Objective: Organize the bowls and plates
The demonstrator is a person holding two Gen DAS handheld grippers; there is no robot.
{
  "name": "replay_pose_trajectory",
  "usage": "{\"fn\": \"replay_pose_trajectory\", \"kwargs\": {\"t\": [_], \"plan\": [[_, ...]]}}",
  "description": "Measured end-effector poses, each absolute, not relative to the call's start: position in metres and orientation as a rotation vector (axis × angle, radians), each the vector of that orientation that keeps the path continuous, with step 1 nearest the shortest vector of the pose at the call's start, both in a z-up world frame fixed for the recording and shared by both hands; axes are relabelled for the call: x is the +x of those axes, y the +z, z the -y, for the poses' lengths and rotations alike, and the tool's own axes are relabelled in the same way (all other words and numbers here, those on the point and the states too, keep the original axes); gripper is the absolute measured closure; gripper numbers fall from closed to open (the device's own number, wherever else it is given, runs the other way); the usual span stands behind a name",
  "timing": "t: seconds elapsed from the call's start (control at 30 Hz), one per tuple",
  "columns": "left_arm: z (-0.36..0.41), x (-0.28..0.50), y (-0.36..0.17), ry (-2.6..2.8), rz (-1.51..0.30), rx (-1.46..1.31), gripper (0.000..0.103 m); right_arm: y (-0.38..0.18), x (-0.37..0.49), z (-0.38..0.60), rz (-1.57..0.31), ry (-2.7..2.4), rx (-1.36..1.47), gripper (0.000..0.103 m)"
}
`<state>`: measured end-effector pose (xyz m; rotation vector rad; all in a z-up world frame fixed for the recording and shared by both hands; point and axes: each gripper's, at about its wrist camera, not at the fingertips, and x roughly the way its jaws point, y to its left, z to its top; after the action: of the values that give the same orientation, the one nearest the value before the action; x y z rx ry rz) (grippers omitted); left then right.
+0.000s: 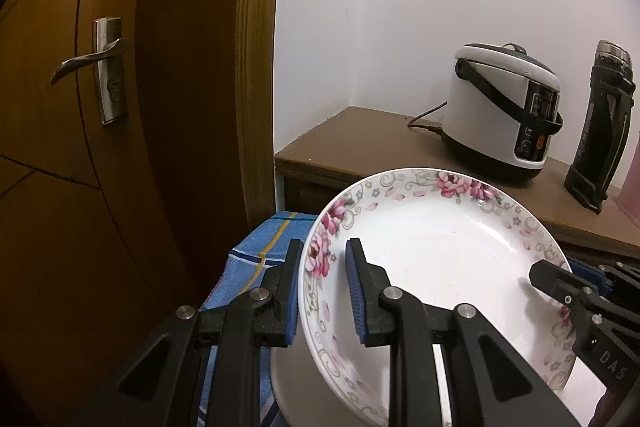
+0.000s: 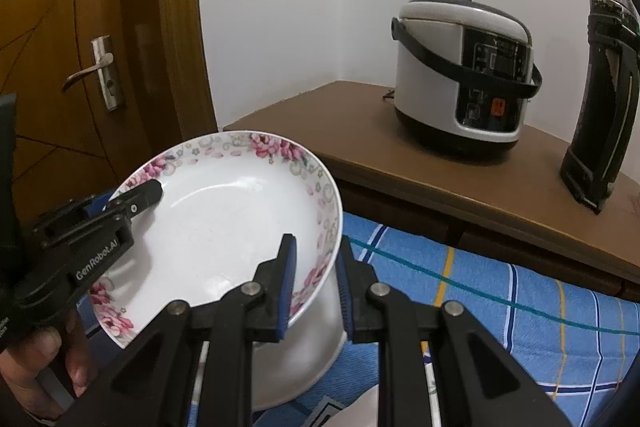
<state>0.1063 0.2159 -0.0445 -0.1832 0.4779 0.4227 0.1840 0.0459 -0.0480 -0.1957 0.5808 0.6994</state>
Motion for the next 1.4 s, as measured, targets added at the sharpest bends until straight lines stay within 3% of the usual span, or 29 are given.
{"fn": "replay_pose_trajectory", "kwargs": {"t": [1.4], "plan": [[-0.222,0.129,-0.078,0.364,-0.668,-0.242,0.079,-0.061,0.196,-0.066,-0.756,0.638,-0.4,0.081]]}}
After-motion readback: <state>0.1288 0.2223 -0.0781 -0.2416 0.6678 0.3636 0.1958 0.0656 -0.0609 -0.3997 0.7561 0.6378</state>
